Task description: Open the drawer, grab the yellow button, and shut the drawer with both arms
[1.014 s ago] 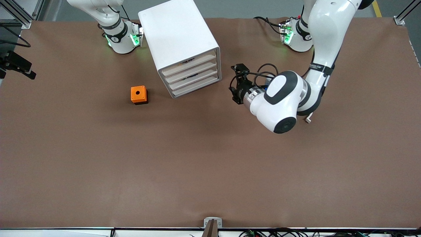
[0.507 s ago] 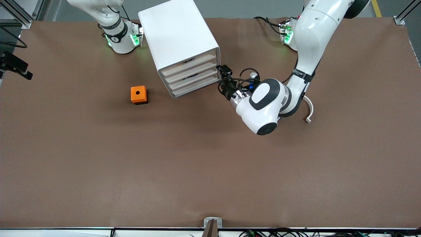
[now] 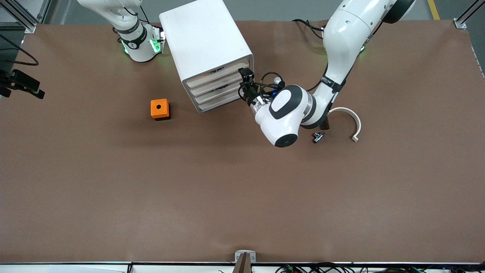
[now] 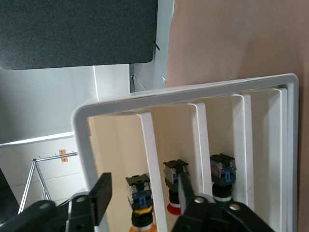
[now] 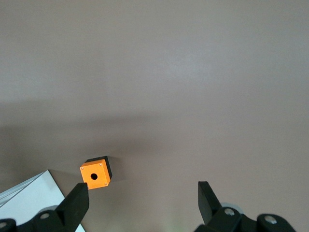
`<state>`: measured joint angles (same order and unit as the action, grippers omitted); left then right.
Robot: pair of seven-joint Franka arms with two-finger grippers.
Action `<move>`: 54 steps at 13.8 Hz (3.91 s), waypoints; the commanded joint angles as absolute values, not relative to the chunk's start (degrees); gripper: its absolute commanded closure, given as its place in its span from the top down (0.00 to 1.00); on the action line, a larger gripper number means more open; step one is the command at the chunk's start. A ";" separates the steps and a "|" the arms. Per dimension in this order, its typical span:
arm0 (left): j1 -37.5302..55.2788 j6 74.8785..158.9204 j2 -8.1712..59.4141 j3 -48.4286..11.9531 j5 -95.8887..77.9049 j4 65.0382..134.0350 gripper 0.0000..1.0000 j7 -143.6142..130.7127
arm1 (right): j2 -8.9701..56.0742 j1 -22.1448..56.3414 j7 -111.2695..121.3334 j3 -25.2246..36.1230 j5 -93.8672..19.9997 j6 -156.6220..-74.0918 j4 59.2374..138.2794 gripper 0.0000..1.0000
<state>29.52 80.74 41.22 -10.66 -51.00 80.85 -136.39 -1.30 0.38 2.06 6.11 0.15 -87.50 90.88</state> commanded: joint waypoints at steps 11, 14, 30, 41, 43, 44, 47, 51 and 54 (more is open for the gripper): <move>34.80 85.95 44.30 -10.63 -52.29 78.49 0.36 -135.97 | 7.91 0.17 1.06 5.71 0.97 -92.02 88.77 1.00; 35.16 86.13 44.38 -10.37 -52.38 78.49 0.14 -135.97 | 7.82 2.01 -9.20 5.62 0.62 -90.97 89.21 1.00; 21.36 86.13 44.47 -9.93 -52.21 75.15 0.09 -135.62 | 7.73 27.67 -62.11 5.54 -2.37 -92.90 90.44 1.00; 13.64 86.04 43.51 -9.84 -47.66 72.60 0.99 -124.39 | 14.76 44.37 -85.41 5.62 -4.57 -105.72 91.76 1.00; 10.21 86.04 43.51 -10.02 -45.45 72.51 0.99 -119.47 | 16.43 46.66 -88.58 5.62 -4.13 -106.78 91.67 1.00; 8.89 86.04 43.42 -9.76 -45.18 72.51 0.99 -117.18 | 17.48 48.06 -90.42 5.62 -4.04 -107.74 91.67 1.00; 7.74 86.04 42.10 -9.14 -39.66 72.51 0.99 -110.50 | 19.59 50.79 -94.48 5.62 -3.78 -109.42 91.76 1.00; 7.47 86.04 41.23 -7.82 -30.80 72.51 0.99 -100.31 | 19.95 51.94 -96.41 5.62 -3.78 -109.25 91.93 1.00; 7.38 86.13 41.13 -7.65 -22.00 72.51 0.99 -93.36 | 19.95 52.03 -96.42 5.62 -3.78 -109.16 92.63 1.00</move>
